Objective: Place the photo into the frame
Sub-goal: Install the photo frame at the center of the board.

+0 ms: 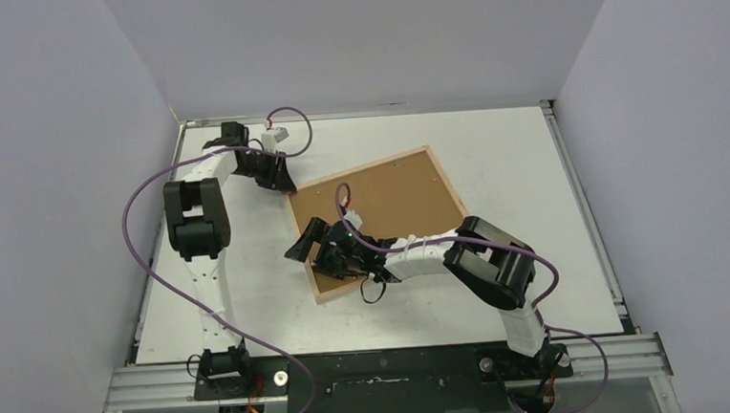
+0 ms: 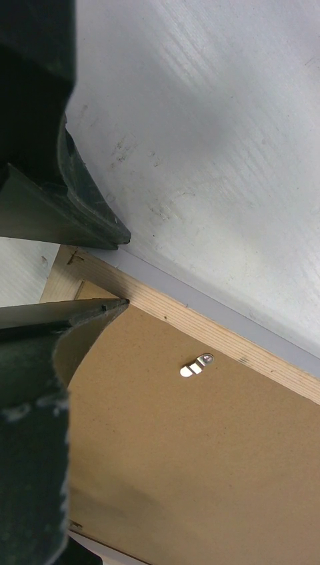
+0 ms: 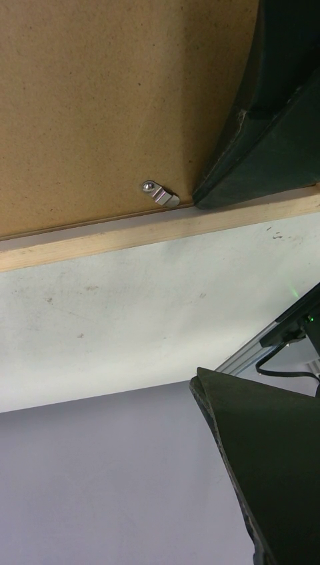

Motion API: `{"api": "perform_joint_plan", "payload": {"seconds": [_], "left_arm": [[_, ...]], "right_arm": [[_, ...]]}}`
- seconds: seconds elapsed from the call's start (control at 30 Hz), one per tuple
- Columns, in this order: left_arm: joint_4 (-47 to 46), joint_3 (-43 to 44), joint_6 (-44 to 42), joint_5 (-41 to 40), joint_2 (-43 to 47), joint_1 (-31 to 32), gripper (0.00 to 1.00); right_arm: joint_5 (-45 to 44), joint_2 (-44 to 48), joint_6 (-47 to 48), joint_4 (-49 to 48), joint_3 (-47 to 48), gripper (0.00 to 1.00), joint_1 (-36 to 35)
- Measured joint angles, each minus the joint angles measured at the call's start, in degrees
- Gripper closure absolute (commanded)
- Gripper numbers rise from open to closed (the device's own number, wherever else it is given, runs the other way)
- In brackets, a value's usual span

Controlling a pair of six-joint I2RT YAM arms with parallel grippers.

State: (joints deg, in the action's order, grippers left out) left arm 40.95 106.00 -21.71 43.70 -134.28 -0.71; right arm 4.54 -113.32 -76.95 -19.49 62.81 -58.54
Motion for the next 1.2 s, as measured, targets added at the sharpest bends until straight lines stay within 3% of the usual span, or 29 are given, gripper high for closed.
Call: {"api": "perform_joint_plan", "payload": {"seconds": [1.2], "left_arm": [[-0.02,-1.51,-1.42,0.83,0.68,-0.11,0.69]], "right_arm": [[-6.88,1.81,0.33,-0.61,-0.22,0.04,-1.49]]}}
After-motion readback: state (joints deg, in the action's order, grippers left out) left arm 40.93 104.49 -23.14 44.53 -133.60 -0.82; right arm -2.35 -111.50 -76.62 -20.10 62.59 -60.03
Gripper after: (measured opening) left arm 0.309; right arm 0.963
